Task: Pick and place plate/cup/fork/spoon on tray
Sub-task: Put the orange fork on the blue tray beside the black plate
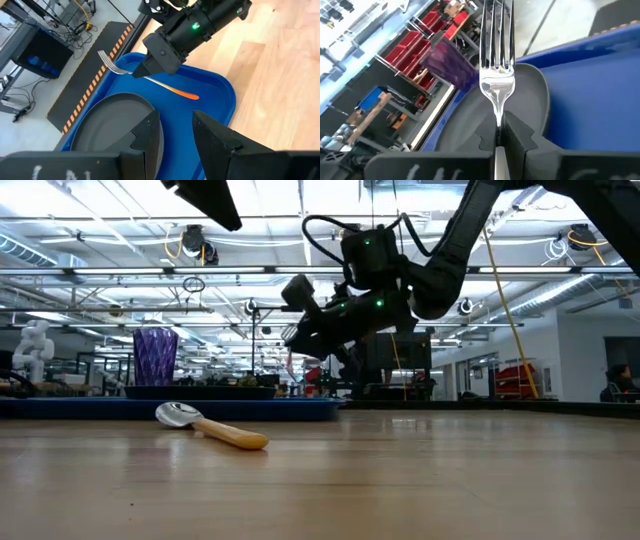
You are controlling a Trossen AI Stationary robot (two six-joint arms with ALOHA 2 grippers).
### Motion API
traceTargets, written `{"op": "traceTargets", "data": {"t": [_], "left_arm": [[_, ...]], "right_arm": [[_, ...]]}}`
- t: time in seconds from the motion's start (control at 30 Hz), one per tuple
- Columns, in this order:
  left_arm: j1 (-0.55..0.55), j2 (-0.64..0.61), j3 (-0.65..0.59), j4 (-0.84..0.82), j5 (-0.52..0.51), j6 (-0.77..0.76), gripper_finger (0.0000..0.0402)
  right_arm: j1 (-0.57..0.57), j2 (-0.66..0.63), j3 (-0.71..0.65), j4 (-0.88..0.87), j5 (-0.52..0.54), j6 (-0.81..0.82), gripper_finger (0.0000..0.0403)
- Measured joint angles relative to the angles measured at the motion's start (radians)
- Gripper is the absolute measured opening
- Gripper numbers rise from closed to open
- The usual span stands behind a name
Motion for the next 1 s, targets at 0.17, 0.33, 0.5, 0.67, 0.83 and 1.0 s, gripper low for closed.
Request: {"op": "traceTargets", "data": {"t": [0.17, 0.33, 0.5, 0.67, 0.83, 1.0], "left_arm": [[0.014, 0.000, 0.000, 0.003, 0.000, 0.005, 0.0120], [0.018, 0.000, 0.000, 0.004, -0.001, 0.000, 0.0120], [0.018, 0.000, 0.000, 0.004, -0.001, 0.001, 0.0120], [0.018, 0.000, 0.000, 0.004, -0.001, 0.001, 0.0120], [0.018, 0.000, 0.000, 0.008, -0.001, 0.001, 0.0120], [0.018, 0.000, 0.000, 0.040, -0.002, 0.025, 0.0120]], "right_arm": [[0.000, 0.000, 0.000, -0.010, 0.015, -0.010, 0.0004], [0.000, 0.000, -0.001, -0.109, 0.019, 0.012, 0.0004], [-0.003, 0.000, -0.001, -0.136, 0.054, 0.052, 0.0004], [-0.018, 0.000, -0.001, -0.181, 0.072, 0.075, 0.0004], [-0.022, 0.000, -0.001, -0.188, 0.072, 0.086, 0.0004], [-0.022, 0.000, -0.001, -0.232, 0.072, 0.110, 0.0005]]}}
